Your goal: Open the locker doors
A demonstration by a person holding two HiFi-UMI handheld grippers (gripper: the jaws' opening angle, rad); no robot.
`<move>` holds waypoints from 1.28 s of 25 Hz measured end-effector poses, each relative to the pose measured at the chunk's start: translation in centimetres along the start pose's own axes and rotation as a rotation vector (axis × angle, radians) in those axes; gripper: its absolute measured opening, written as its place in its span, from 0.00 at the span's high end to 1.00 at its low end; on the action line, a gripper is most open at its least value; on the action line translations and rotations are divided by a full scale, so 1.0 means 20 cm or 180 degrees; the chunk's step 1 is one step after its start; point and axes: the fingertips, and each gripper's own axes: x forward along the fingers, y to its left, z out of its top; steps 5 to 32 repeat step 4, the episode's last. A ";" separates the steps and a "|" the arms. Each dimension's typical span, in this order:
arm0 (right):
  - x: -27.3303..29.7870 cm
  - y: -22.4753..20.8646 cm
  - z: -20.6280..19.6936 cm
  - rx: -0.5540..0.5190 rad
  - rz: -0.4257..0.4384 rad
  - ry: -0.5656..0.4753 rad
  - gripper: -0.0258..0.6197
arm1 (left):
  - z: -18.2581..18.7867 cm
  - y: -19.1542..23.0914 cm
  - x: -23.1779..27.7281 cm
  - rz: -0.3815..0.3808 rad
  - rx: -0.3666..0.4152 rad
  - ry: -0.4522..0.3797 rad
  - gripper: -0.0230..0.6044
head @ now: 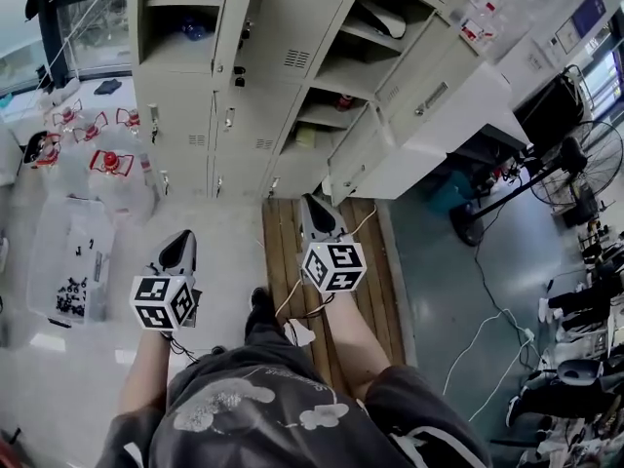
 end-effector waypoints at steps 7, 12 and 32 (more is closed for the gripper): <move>-0.01 0.08 0.01 -0.0014 0.0011 -0.0017 0.91 | 0.00 0.05 -0.09 0.0027 0.0012 -0.0038 0.95; -0.01 0.08 0.01 -0.0014 0.0011 -0.0017 0.91 | 0.00 0.05 -0.09 0.0027 0.0012 -0.0038 0.95; -0.01 0.08 0.01 -0.0014 0.0011 -0.0017 0.91 | 0.00 0.05 -0.09 0.0027 0.0012 -0.0038 0.95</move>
